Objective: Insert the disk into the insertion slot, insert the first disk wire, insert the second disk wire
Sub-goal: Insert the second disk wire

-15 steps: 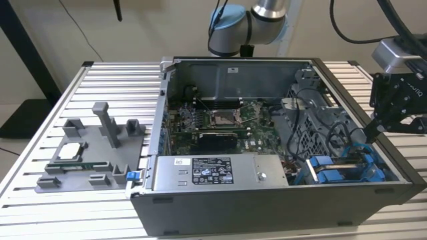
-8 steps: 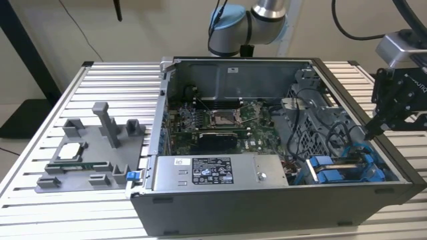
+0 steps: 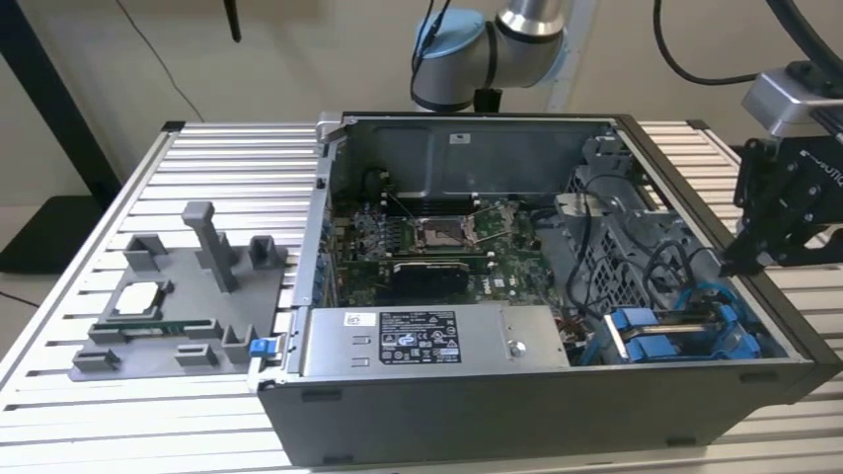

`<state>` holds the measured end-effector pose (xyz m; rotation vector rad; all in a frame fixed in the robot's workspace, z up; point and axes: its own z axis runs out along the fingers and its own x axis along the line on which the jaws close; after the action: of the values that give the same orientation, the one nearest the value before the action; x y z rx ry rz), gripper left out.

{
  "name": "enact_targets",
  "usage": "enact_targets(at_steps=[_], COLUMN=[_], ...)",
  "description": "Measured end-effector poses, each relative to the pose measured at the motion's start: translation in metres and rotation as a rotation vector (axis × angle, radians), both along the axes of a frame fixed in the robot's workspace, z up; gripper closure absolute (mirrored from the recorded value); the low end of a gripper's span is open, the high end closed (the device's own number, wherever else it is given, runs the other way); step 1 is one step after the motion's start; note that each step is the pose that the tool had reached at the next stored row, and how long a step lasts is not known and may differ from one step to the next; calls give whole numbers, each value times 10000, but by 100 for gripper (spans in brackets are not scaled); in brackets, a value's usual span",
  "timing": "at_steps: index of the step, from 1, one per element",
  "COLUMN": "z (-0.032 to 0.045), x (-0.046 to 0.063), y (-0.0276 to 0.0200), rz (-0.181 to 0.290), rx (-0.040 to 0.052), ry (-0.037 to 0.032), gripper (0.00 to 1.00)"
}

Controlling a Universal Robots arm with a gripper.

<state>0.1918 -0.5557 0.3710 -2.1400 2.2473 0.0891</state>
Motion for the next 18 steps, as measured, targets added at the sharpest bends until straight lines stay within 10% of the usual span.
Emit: enact_targets(at_steps=[14, 15, 18], z=[-56, -56, -56], x=[-5, -5, -7], y=[1, 1, 0], rz=[-1, 0, -1], rx=[-15, -15, -15], ry=[33, 32, 33], gripper=[0, 100, 100])
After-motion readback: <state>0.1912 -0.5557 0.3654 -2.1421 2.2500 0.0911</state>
